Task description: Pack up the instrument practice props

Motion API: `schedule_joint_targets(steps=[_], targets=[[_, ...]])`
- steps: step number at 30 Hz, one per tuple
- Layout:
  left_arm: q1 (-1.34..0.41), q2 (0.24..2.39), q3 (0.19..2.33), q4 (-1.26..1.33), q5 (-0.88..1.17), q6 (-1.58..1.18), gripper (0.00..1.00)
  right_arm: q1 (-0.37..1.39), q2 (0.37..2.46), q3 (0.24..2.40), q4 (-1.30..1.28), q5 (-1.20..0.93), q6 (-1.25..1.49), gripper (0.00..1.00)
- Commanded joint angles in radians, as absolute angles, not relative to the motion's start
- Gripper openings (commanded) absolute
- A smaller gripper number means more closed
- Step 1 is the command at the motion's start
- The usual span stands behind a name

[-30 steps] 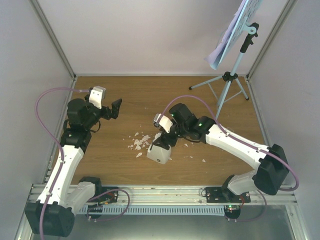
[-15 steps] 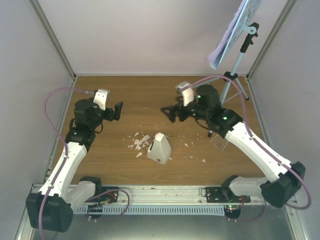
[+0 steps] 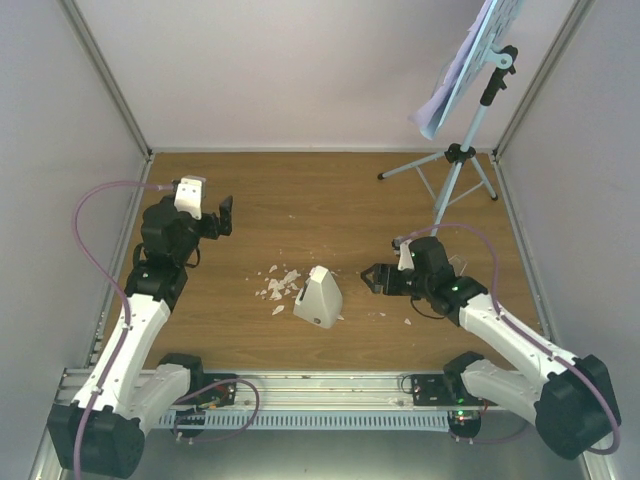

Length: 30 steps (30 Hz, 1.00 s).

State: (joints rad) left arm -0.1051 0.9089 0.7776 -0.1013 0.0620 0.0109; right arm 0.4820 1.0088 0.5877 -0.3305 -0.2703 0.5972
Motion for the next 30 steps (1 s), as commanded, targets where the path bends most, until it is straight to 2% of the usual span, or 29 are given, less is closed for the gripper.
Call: schedule_joint_targets(steps=[1,6,13,24,27,30], targets=[[-0.110,0.884,0.781,-0.057,0.015,0.015,0.99,0.492,1.027,0.581,-0.199,-0.369,0.651,0.73],[-0.110,0.877,0.782,-0.058,0.022,0.006,0.99,0.507,1.108,0.587,-0.203,-0.390,0.659,0.60],[-0.110,0.862,0.781,-0.059,0.011,0.005,0.99,0.599,1.150,0.553,-0.157,-0.386,0.724,0.57],[-0.110,0.880,0.785,-0.062,0.013,0.008,0.99,0.637,1.222,0.474,-0.088,-0.404,0.785,0.40],[-0.110,0.881,0.793,-0.072,0.020,0.005,0.99,0.638,1.267,0.455,-0.008,-0.420,0.797,0.33],[-0.110,0.871,0.775,-0.063,0.015,0.007,0.99,0.643,1.332,0.480,0.053,-0.441,0.794,0.30]])
